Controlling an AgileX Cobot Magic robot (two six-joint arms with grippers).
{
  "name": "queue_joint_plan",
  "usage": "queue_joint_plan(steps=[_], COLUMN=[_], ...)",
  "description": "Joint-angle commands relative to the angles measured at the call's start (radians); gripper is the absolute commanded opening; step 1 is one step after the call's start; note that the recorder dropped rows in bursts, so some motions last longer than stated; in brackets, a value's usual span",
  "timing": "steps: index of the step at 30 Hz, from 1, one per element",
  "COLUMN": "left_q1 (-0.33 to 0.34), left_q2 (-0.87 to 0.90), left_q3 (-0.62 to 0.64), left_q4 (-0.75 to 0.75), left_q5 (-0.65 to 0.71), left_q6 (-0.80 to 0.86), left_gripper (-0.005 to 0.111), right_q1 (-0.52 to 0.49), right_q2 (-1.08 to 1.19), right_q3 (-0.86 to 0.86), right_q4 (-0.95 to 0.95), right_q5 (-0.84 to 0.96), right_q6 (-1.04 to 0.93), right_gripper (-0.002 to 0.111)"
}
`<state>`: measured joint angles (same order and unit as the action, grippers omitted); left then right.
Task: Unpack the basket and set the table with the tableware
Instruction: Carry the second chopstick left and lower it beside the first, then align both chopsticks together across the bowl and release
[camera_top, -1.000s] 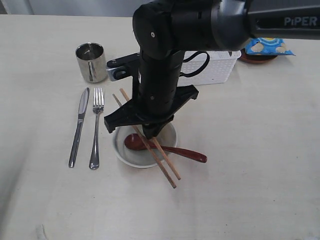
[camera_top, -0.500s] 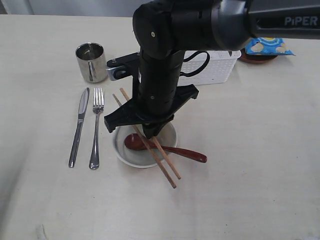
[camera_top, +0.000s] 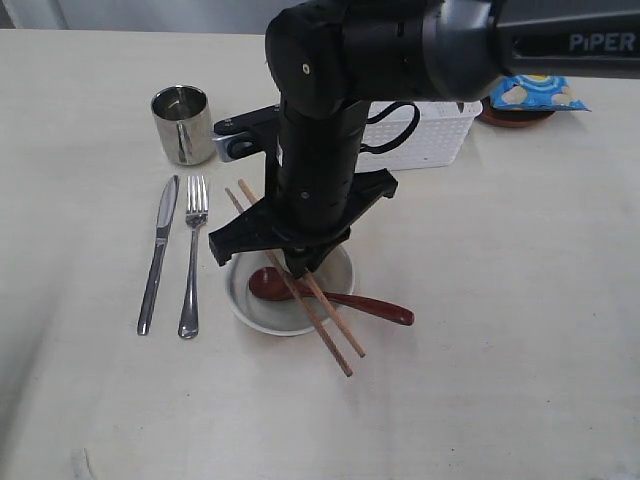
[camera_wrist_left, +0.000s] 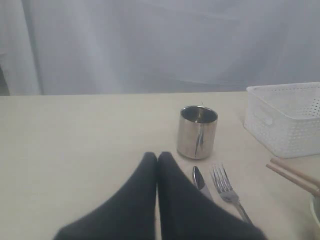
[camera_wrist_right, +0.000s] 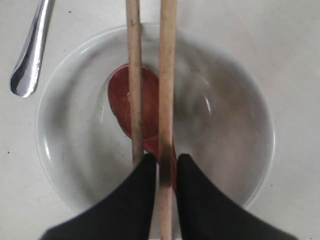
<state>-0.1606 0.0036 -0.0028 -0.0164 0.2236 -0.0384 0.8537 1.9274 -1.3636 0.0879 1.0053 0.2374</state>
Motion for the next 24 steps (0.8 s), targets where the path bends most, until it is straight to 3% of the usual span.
queue_joint_plan(steps=[1, 17, 24], left_q1=[-0.001, -0.001, -0.001], left_q2=[-0.004, -0.004, -0.004], left_q3=[0.003, 0.003, 0.003], left_q4=[-0.006, -0.006, -0.006], left_q5=[-0.011, -0.011, -0.011], left_q6=[0.0, 0.0, 0.0], left_gripper=[0.0, 0.0, 0.0], right_q1=[-0.003, 0.014, 0.082], right_q2=[-0.018, -0.121, -0.1], right_q3=[-0.006, -0.006, -0.006], right_q4=[-0.011, 0.088, 0.09], right_q5=[0.013, 0.016, 0.013], right_q6=[-0.005, -0.077, -0.084], right_gripper=[0.031, 0.031, 0.002])
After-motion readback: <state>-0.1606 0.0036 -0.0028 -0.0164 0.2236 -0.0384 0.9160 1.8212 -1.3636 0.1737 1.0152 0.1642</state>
